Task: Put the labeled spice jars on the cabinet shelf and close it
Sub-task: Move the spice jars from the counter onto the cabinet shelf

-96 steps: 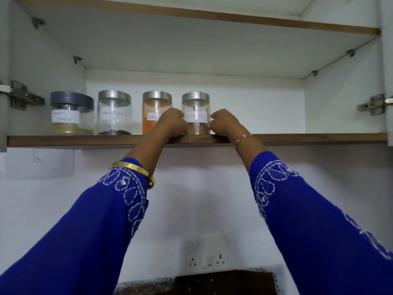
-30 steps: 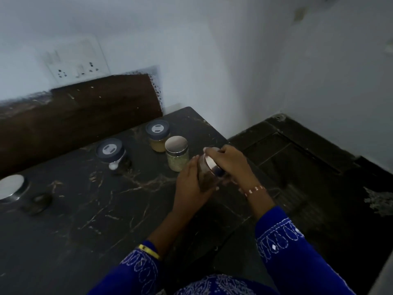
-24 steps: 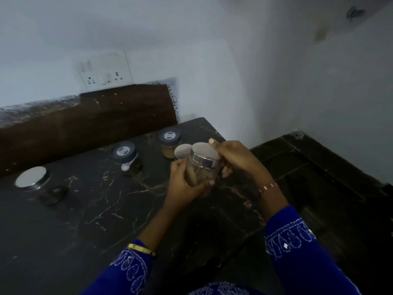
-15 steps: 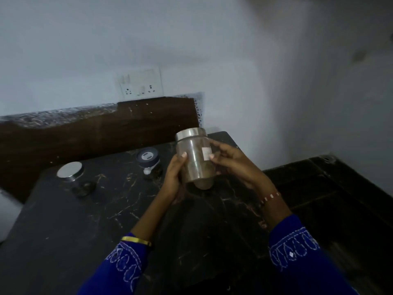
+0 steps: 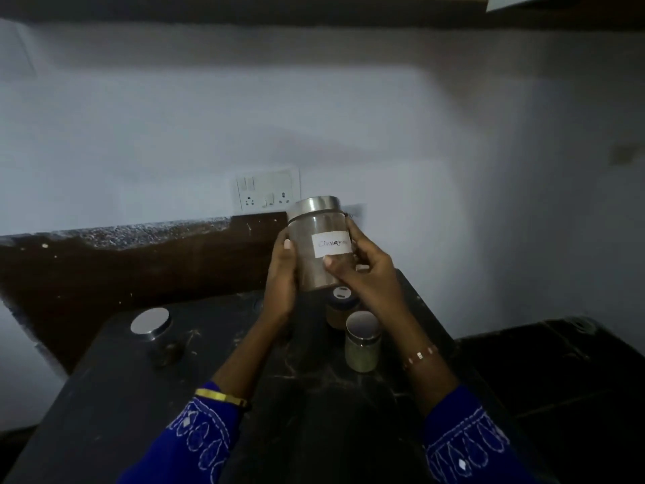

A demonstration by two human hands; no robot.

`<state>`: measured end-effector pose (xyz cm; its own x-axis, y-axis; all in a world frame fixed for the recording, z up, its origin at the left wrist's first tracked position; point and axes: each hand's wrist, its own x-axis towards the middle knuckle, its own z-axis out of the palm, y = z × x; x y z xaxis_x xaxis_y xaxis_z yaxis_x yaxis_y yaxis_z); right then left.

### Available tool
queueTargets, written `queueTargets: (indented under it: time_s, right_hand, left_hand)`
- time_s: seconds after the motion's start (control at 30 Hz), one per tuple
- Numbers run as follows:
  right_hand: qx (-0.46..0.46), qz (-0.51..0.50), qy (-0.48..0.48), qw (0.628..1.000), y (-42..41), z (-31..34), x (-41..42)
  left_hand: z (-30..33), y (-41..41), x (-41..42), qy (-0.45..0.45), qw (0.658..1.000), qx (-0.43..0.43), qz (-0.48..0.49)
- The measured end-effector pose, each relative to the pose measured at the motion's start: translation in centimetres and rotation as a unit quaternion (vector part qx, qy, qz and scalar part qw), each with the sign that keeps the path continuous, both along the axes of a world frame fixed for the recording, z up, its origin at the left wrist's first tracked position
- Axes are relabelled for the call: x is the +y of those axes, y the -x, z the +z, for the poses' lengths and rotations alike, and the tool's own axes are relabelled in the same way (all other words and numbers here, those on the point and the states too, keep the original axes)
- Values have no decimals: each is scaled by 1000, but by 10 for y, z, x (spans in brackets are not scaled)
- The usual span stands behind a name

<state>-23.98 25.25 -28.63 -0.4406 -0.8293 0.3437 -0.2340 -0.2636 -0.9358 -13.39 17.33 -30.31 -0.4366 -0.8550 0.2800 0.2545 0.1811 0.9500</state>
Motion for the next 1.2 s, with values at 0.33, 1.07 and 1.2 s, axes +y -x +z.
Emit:
queueTargets:
  time_s: [0.33,1.07,1.2]
  right_hand:
    - [-29,61,41,997,-1,37,-61]
    - [94,2,235,968,18,278,-194]
    - [134,-14,240,961,29,319,-222]
  left_hand:
    - [52,3,-69,70,995,35,-60]
    - [305,13,-197,427,892,45,143]
    - [347,16,-214,452,866,-19,211]
